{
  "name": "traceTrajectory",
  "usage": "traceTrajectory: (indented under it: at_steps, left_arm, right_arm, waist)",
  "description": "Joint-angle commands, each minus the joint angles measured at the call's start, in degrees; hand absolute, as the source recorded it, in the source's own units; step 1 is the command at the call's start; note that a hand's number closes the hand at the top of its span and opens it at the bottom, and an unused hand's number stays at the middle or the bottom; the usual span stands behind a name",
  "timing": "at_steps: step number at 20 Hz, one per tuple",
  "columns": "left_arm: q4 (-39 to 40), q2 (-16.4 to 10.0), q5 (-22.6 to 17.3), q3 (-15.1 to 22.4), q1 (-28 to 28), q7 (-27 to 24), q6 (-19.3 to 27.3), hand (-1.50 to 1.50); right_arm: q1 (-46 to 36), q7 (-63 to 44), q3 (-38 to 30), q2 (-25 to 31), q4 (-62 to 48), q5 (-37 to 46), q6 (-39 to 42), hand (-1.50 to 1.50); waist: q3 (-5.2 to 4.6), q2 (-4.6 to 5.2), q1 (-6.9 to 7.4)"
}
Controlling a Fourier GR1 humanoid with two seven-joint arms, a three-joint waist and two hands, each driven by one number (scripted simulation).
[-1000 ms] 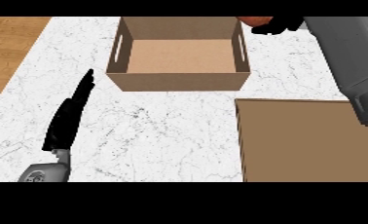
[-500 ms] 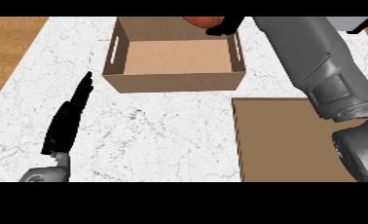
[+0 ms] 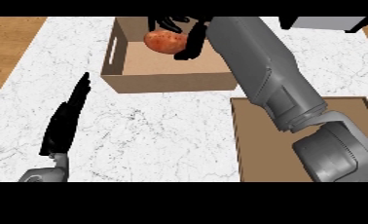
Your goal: Pick the sweet potato from the tray and place it in the cardboard box
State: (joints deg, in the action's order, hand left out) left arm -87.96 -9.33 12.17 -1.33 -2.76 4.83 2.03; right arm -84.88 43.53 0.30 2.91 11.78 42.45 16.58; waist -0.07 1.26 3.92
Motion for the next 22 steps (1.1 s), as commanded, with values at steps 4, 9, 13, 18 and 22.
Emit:
traceTrajectory:
  at_steps: [4,9,13,18,22]
  left_arm:
    - [0.8,0.6,1.3,1.2,0.9,-1.5,0.4,0.0]
    - [-1.5,0.7,1.5,2.8,-3.4,3.0,-1.1,0.0]
    - [0.7,0.2,0.2,1.1,-1.7,-0.5,-1.6,0.0]
    - [0.5,0.1,0.3,0.6,-2.0,0.5,-1.1,0.0]
    - [0.5,0.0,0.5,0.5,-2.1,-0.5,-0.9,0.0]
  right_arm:
    - [1.4,-4.7,2.1,-2.8,-5.2,1.3,-1.9,-1.5]
    - [3.0,-5.1,2.0,-2.9,-5.5,-1.7,-3.8,-1.5]
    - [3.2,-4.5,-1.3,-2.9,-5.7,-6.5,-1.2,-1.5]
    - [2.0,-7.3,-11.4,-2.9,-6.0,-16.0,-1.0,-1.5]
    - [0.5,-10.1,-16.9,-0.8,-6.7,-21.4,3.1,-1.5]
  waist:
    - [-0.04,0.33,1.09]
    - [0.0,0.63,3.35]
    - [-0.02,0.49,3.18]
    - [0.05,0.68,1.92]
    - [0.03,0.83,1.39]
